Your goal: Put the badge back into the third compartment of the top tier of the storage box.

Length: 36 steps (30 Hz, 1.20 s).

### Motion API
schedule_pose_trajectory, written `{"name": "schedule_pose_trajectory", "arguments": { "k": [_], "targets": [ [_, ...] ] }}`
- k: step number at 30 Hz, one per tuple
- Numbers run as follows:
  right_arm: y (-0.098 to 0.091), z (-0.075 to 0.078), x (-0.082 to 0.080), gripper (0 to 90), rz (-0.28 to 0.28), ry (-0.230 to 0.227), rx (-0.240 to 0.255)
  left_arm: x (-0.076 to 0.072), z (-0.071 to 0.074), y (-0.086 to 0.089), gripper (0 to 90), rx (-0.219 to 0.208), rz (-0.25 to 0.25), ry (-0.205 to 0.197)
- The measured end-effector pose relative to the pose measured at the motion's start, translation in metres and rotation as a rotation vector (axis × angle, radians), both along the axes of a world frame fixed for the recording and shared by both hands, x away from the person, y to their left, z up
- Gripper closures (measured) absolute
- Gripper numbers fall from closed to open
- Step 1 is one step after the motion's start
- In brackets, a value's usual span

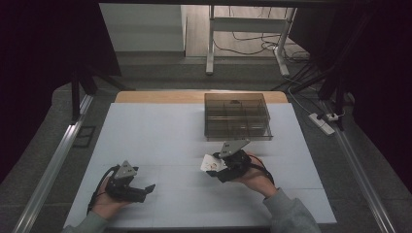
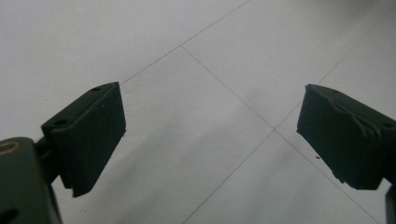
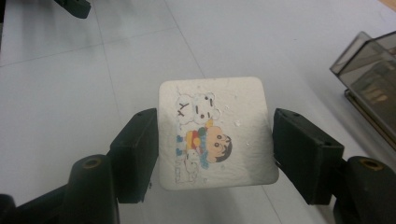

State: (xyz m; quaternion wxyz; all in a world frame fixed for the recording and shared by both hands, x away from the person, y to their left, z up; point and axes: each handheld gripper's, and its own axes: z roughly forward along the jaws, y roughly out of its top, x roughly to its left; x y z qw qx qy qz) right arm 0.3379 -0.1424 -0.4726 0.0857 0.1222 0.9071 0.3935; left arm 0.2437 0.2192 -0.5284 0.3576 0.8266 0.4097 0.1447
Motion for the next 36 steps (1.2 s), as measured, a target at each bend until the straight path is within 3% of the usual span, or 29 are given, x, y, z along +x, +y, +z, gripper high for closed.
{"name": "schedule_pose_trajectory", "arguments": {
  "k": [36],
  "targets": [
    [-0.034,0.031,0.005,32.9,-0.082,-0.068,0.078,-0.002,0.001,0.000,8.2,0.003,0.007,-0.003]
  ]
}}
